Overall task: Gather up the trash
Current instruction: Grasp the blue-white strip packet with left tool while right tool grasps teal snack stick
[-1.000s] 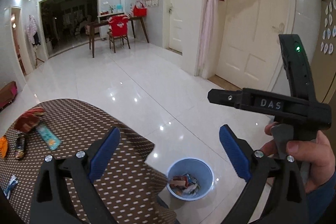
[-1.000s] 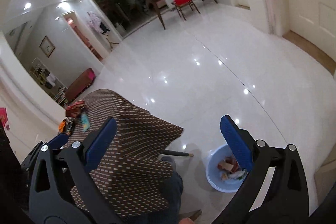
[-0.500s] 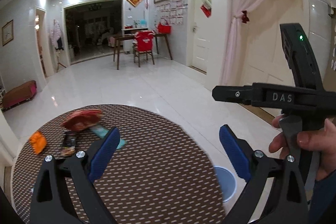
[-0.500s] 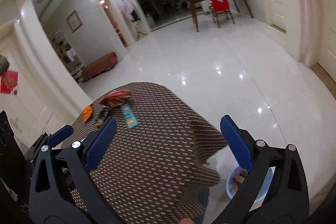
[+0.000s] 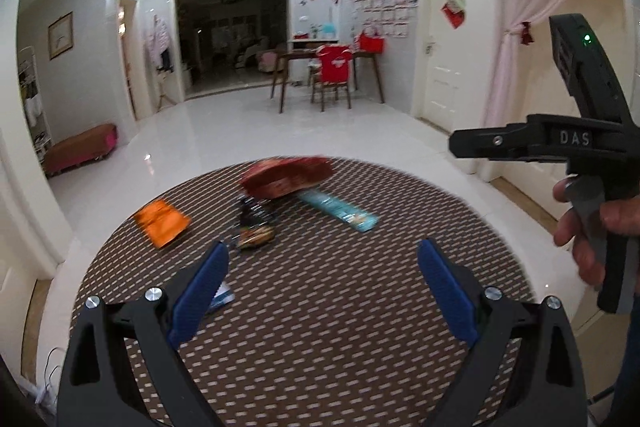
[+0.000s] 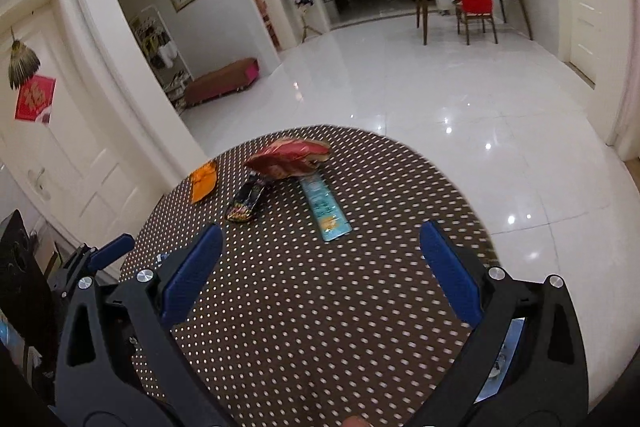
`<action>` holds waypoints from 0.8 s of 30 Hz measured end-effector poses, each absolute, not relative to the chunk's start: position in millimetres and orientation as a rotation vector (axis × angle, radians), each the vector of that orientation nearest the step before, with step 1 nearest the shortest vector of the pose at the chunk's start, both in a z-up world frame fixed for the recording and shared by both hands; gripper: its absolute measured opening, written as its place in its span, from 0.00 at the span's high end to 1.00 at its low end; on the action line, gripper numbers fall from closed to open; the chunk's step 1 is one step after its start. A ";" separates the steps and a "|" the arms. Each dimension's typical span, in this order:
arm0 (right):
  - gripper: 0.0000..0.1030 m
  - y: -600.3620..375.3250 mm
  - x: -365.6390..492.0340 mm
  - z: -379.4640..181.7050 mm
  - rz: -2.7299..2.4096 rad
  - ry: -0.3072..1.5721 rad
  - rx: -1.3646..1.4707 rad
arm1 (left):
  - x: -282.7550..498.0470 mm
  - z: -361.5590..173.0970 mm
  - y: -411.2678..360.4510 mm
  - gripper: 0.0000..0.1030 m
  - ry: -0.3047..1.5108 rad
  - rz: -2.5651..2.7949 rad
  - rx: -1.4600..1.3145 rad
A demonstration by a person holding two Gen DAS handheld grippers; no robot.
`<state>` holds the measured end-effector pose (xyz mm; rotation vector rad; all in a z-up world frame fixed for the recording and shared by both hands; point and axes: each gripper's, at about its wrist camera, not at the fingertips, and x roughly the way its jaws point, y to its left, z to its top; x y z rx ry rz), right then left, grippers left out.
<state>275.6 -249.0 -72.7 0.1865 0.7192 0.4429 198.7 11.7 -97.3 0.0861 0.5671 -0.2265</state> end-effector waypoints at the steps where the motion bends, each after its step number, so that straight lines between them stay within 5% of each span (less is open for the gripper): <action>1: 0.06 -240.4 281.2 -77.1 0.449 0.731 0.179 | 201.4 -101.7 22.3 0.09 0.576 -0.210 0.087; 17: 0.06 -196.4 333.8 -148.3 0.425 0.886 0.089 | 248.7 -163.6 107.3 0.09 0.808 -0.159 0.210; 22: 0.06 -188.7 351.1 -166.9 0.433 0.923 0.050 | 262.9 -179.3 115.3 0.43 0.906 -0.220 0.185; 24: 0.06 -181.4 360.6 -173.1 0.428 0.929 0.011 | 263.5 -182.9 112.8 0.47 0.907 -0.251 0.185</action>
